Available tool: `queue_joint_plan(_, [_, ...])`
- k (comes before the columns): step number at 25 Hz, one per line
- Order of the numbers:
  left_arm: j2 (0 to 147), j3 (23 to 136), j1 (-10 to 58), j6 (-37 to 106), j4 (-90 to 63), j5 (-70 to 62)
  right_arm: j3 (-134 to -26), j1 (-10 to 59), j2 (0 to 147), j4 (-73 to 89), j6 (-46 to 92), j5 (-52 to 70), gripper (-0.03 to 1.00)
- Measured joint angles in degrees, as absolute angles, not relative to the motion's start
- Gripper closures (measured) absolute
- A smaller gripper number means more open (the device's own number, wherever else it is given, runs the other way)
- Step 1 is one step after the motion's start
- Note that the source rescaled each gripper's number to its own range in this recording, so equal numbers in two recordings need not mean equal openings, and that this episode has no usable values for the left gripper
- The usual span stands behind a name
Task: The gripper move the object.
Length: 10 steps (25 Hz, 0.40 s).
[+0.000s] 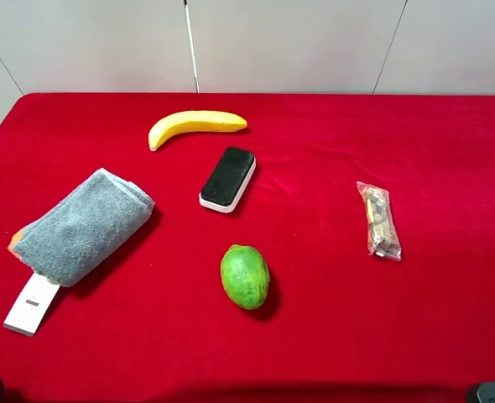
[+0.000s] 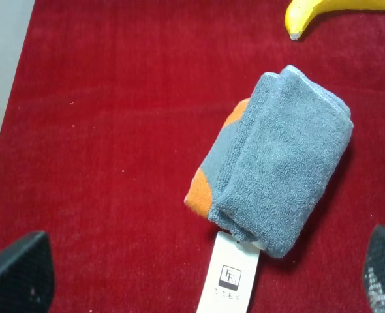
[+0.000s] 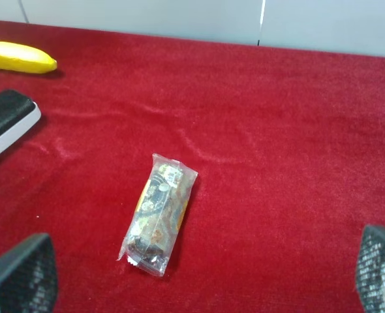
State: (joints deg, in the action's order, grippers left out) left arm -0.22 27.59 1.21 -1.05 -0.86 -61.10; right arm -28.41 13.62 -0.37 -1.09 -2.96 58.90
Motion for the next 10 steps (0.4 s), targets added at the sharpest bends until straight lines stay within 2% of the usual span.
queue_joint_plan(10, [-0.2,27.6,1.2,-1.0,-0.9,-61.1,-28.4,13.6,-0.4,-1.1,-2.9,58.8,-0.03])
